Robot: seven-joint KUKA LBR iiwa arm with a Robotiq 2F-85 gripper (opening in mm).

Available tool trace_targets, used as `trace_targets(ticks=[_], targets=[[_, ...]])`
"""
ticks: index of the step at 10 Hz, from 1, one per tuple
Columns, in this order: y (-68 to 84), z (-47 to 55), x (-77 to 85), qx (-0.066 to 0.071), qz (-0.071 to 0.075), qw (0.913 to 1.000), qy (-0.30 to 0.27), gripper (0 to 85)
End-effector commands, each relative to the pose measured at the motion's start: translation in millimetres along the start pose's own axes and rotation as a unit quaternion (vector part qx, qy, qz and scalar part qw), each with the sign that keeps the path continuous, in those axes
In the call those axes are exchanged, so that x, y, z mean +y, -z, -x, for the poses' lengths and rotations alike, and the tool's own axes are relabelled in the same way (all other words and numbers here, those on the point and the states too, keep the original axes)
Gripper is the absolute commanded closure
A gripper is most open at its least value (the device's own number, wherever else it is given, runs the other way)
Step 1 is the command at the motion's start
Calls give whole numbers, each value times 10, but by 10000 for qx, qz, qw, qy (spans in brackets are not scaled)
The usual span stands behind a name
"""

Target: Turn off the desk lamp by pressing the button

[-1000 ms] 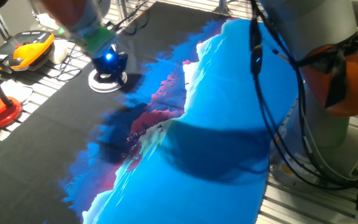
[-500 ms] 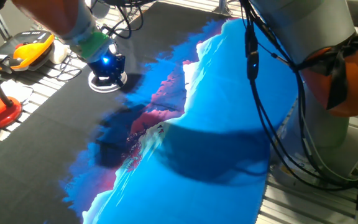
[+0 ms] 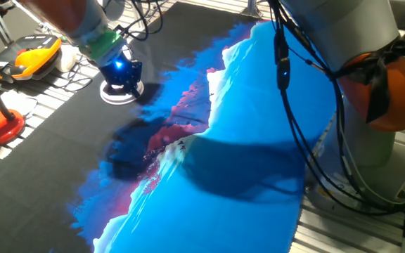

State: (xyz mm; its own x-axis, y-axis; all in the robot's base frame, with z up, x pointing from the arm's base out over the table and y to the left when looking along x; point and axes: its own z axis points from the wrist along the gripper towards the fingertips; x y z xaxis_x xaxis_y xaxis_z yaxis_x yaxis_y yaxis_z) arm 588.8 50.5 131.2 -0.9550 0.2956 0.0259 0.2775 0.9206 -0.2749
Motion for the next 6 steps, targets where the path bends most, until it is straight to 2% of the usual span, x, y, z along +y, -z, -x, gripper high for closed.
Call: trace_targets(ticks=[1,2,4,5,6], targets=[[-1,-1,3,11,85,10000,-4,850],[88,-88,-50,0,140,9999,-39,850],[352,-410,-276,-49,178,9998,-92,850],[442,-475,-380,-50,153,9999,3,850],[522,-508,-532,-13,256,9995,163,850]])
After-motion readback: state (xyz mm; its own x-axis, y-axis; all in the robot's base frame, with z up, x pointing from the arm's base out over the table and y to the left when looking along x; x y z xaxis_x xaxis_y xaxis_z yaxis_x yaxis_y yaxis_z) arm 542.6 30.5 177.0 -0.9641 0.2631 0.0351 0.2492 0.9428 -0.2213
